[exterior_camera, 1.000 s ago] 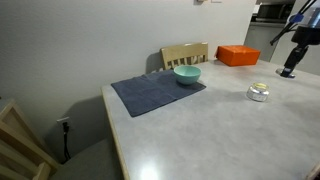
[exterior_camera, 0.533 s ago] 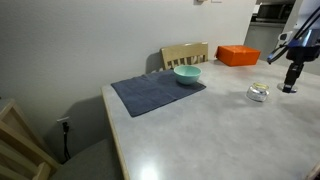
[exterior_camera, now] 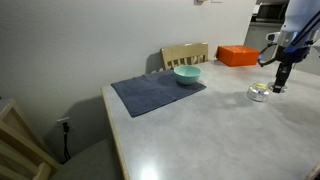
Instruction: Pick up the lid from the table and put it on the silver container
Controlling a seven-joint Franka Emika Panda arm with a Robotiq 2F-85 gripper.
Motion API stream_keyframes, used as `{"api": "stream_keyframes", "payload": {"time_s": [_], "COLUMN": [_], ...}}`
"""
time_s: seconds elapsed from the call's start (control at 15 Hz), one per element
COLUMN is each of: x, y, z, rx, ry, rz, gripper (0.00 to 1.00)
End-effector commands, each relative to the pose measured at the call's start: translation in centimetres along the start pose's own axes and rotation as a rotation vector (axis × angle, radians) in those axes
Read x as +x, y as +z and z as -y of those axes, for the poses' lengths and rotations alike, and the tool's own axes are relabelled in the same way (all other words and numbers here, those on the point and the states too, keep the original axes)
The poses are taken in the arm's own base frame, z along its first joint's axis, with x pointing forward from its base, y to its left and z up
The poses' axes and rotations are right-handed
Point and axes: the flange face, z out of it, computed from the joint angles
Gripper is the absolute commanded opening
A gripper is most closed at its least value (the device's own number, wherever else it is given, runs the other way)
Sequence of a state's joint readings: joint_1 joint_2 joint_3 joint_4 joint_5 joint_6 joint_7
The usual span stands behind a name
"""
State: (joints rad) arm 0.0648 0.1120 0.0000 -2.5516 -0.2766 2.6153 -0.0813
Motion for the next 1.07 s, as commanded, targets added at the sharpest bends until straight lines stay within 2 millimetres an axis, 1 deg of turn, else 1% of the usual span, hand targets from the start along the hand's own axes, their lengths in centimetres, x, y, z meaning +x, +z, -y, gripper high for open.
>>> {"api": "stream_keyframes", "payload": {"time_s": [0.0, 0.13, 0.27, 0.33, 0.4, 0.53, 0.67, 0.87, 1.0], "x": [0.6, 0.8, 0.8, 0.9, 0.1, 0.1, 0.3, 0.9, 1.3], "y": [-1.4, -2.0, -2.0, -1.7, -1.0, -0.1, 0.4, 0.3, -0.5], "z": [-1.2, -2.0, -2.8, -2.7, -1.5, -0.7, -0.4, -0.4, -0.8], "rx": [-0.033, -0.043, -0.027, -0.002, 0.017, 0.036, 0.044, 0.03, 0.02], "ry": [0.003, 0.0, 0.001, 0.001, -0.006, -0.02, -0.026, -0.03, -0.032], "rz": [-0.049, -0.078, -0.088, -0.079, -0.073, -0.053, -0.044, -0.048, -0.061], "gripper": [0.44, 0.44, 0.44, 0.44, 0.44, 0.44, 0.44, 0.44, 0.44]}}
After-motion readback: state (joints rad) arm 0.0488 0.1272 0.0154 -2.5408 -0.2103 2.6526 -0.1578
